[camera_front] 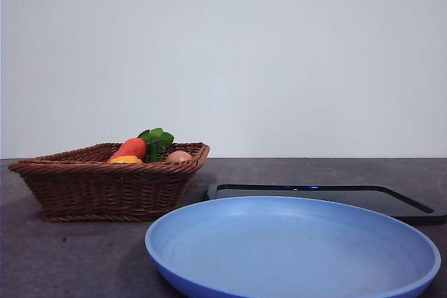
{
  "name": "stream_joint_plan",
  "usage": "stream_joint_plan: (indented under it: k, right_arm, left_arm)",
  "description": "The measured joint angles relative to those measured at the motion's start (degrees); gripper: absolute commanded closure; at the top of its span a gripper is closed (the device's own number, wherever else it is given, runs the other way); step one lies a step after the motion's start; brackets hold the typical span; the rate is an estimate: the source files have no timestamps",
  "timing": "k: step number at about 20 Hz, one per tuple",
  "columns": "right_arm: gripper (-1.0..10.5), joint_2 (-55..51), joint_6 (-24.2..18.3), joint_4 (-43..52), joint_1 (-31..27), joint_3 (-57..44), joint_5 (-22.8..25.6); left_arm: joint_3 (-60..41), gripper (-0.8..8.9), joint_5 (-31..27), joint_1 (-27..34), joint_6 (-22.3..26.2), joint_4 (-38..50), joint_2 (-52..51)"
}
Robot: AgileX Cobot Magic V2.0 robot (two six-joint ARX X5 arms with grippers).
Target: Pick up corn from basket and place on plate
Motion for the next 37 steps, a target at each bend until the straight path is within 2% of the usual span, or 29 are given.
stream_joint_plan:
  k: [4, 10, 13, 18, 24, 29, 34, 37]
  right_arm:
    - [9.4, 0.0, 3.7, -4.9, 0.0, 3.7, -0.1]
    - [9.4, 1.9, 4.5, -9.2, 0.0, 11.4, -1.4]
    - [9.4, 4.9, 4.1, -12.5, 0.0, 15.3, -3.6]
    - [9.4, 12.2, 1.2, -19.2, 0.0, 22.7, -10.4]
    - [9.4, 22.7, -4.8, -29.0, 0.8, 31.6, -20.5]
    - [9.4, 30.5, -10.2, -38.1, 4.1, 38.6, -23.6]
    - [9.4, 36.4, -13.7, -42.2, 9.5, 41.6, -23.9]
    - [9.4, 38.3, -14.4, -42.7, 11.9, 41.6, -23.6]
  left_arm:
    - [3.0, 8.06, 2.9, 0.0, -1.1, -0.7, 0.1]
    - [10.1, 8.06, 5.1, 0.0, -1.4, -5.2, 3.4]
    - [13.8, 8.06, 8.4, 0.0, -1.2, -8.6, 7.1]
    - [21.0, 8.06, 13.6, 0.0, 1.2, -13.4, 14.5]
    - [27.7, 8.06, 19.6, 0.0, 7.7, -22.6, 22.7]
    - [32.7, 8.06, 25.0, -0.7, 13.2, -30.2, 27.1]
    - [36.1, 8.06, 25.6, -3.2, 18.1, -38.1, 30.6]
    - [36.4, 7.84, 25.6, -3.7, 18.8, -38.3, 30.9]
